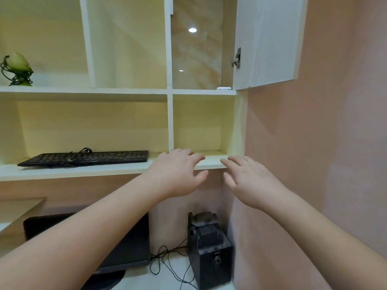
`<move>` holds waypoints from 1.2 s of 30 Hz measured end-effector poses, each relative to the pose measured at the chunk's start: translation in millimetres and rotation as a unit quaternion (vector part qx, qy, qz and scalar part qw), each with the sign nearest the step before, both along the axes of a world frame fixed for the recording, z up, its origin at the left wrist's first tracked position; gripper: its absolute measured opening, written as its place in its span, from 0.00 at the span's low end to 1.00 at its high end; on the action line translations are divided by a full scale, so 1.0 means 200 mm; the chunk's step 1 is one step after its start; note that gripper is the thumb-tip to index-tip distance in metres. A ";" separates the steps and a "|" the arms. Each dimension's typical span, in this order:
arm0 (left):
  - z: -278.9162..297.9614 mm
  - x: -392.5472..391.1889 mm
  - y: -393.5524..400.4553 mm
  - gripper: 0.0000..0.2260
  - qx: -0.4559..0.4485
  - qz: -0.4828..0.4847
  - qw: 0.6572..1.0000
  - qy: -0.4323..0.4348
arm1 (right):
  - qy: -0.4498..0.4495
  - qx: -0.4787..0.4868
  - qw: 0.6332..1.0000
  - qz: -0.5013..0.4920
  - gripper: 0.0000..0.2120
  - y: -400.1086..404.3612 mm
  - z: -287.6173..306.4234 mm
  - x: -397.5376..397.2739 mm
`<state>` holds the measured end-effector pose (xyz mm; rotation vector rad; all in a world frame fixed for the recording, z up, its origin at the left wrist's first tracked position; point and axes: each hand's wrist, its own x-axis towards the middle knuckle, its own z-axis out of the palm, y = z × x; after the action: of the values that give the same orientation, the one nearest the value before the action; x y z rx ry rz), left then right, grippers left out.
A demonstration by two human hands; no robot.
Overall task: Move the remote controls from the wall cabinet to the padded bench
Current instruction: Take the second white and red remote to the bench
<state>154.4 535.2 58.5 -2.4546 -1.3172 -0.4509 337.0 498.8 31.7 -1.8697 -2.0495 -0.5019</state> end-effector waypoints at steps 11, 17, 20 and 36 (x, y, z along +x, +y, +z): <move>0.28 0.05 0.41 0.24 0.040 -0.032 0.998 -0.043 | 0.003 0.049 0.999 -0.006 0.24 0.41 0.26 -0.02; 0.47 0.02 0.61 0.24 0.067 -0.081 0.992 -0.063 | -0.002 0.080 0.997 -0.019 0.23 0.61 0.47 -0.06; 0.57 0.02 0.72 0.24 0.068 -0.101 0.989 -0.079 | 0.003 0.088 0.996 -0.033 0.23 0.68 0.56 -0.05; 0.90 0.24 1.10 0.20 0.049 -0.134 0.980 -0.135 | 0.036 0.130 0.990 -0.043 0.19 1.05 1.00 0.21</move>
<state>202.6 754.2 238.6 -2.5630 -1.0262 -0.9221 379.3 709.6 231.4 -1.7982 -1.7676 -0.6786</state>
